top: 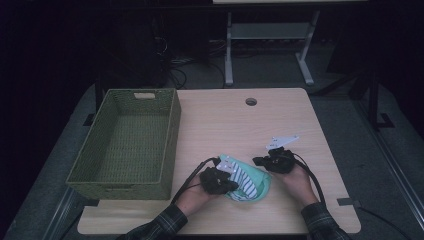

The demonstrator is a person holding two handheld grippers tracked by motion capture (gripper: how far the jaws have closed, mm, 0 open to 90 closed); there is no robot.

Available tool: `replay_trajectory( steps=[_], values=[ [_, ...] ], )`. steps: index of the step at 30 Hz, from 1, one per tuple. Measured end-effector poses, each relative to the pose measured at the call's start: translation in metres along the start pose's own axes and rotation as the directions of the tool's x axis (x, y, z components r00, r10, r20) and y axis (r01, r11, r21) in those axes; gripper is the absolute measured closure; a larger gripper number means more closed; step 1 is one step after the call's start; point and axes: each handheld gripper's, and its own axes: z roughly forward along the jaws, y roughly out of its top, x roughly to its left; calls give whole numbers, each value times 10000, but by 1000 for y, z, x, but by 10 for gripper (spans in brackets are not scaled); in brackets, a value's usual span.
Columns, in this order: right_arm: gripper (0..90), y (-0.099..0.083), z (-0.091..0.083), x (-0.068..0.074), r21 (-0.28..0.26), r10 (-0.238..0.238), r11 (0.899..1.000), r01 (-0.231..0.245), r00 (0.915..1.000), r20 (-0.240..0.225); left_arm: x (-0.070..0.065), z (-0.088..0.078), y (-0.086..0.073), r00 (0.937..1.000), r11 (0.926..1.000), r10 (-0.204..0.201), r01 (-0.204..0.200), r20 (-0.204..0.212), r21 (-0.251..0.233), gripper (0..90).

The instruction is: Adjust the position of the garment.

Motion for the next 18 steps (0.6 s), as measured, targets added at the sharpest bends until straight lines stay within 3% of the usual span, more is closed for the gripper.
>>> replay_trajectory(
  steps=[5, 11, 18],
  values=[
    [900, -2, 5, 0, 248, 32, 9997, -28, 9999, -165, -12, -17, -6, 9999, 9996, 70, -67, 129, -265, 859],
    [900, -3, 10, 2, 473, -144, 9988, 154, 9996, -229, -18, -10, -20, 9991, 9988, -62, 41, 414, 495, 862],
    [900, -8, 7, 2, 648, -133, 9978, 152, 9994, -308, -8, -5, -24, 10000, 9960, -60, 66, -70, 896, 871]
  ],
)
